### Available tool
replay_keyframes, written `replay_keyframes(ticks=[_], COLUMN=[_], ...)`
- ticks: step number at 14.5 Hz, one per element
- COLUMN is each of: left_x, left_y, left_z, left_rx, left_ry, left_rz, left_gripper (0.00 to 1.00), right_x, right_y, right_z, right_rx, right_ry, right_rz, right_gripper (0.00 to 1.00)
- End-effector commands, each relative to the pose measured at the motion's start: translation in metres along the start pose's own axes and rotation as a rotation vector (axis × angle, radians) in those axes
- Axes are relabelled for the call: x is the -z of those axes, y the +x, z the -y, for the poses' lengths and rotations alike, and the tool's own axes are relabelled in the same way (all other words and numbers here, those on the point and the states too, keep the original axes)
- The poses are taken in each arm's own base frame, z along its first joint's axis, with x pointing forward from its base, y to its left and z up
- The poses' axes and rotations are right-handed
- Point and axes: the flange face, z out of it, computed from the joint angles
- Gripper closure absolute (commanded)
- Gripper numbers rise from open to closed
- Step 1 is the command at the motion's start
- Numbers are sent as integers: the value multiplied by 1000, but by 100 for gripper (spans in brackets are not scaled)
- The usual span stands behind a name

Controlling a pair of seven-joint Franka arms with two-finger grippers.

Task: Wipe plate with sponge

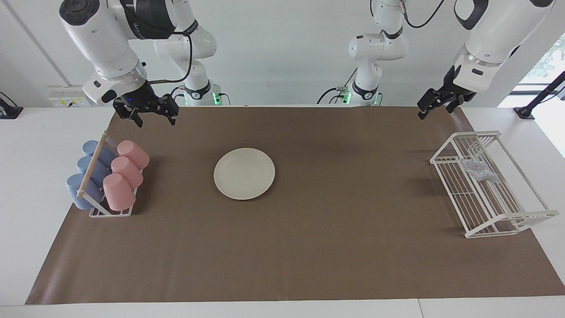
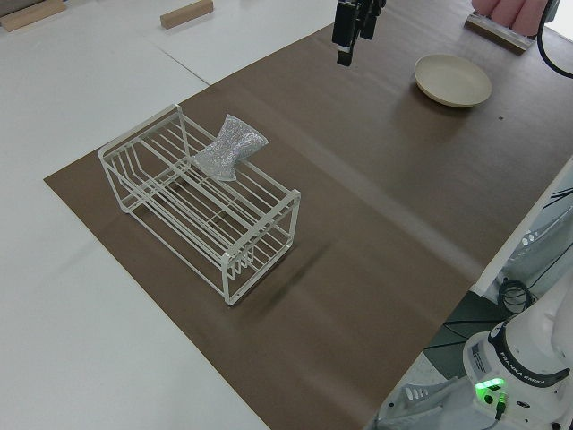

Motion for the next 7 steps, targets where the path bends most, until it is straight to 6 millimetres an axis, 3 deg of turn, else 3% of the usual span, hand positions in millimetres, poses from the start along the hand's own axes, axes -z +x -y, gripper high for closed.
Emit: replay_keyframes(ticks=[1, 7], left_x=[3, 4], left_y=[0, 0], left_z=[-2, -1], left_rx=[-13, -11], left_ry=[-11, -9], left_rz=[17, 14], left_gripper=[0, 0], right_x=[2, 2], right_y=[1, 1], right_z=[-1, -1], right_rx=[15, 15], right_ry=[-23, -23], right_rz=[5, 5], right_gripper=[0, 0])
